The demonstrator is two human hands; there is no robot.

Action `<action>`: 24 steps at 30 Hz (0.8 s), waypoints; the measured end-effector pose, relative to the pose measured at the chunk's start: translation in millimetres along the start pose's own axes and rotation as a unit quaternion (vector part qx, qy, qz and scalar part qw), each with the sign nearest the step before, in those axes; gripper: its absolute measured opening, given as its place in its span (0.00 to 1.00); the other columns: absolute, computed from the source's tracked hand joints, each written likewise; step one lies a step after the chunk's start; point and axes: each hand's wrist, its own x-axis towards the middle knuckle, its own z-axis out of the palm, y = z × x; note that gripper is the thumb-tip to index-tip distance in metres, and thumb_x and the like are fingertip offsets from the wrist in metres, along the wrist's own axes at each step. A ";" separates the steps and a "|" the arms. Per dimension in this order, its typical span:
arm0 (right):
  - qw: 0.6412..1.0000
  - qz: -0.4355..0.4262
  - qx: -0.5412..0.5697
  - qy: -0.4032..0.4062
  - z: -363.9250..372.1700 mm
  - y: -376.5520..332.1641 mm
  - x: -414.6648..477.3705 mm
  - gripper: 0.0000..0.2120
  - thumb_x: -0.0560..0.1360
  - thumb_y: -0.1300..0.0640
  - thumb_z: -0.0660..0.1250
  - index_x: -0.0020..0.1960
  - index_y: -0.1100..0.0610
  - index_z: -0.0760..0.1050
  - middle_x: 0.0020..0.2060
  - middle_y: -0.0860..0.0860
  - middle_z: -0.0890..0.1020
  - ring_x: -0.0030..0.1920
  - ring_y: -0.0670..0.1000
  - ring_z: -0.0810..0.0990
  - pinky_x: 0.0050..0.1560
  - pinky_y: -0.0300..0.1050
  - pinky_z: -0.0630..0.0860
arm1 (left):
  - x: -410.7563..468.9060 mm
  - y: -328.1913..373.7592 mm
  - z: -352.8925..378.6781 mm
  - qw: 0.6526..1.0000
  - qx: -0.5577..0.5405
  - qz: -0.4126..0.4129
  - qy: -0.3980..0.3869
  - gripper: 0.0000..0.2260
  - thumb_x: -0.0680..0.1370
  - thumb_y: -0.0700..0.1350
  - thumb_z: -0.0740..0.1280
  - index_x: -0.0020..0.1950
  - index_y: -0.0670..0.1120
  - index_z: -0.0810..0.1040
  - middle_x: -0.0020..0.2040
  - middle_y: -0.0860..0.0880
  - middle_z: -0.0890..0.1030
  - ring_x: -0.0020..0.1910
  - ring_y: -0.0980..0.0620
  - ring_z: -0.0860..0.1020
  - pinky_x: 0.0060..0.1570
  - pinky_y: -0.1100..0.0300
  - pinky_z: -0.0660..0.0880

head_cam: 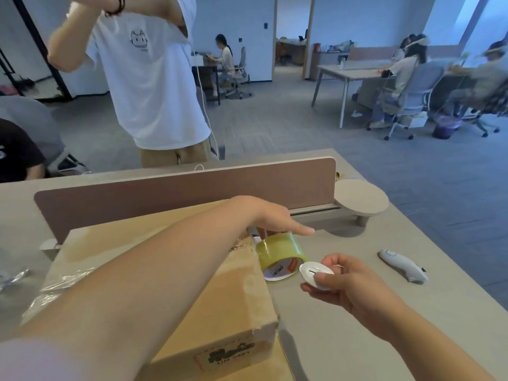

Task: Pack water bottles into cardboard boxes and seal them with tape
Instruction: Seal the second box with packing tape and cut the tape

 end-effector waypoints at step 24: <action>0.842 -0.192 -0.478 0.159 68.1 31.0 19.1 0.12 0.81 0.48 0.50 0.43 0.52 0.58 0.33 0.51 0.72 0.35 0.55 0.71 0.32 0.49 0.61 | 10.0 -12.9 8.0 0.972 -0.150 0.176 0.028 0.09 0.79 0.47 0.65 0.43 0.45 0.80 0.35 0.56 0.76 0.38 0.55 0.72 0.48 0.56 0.70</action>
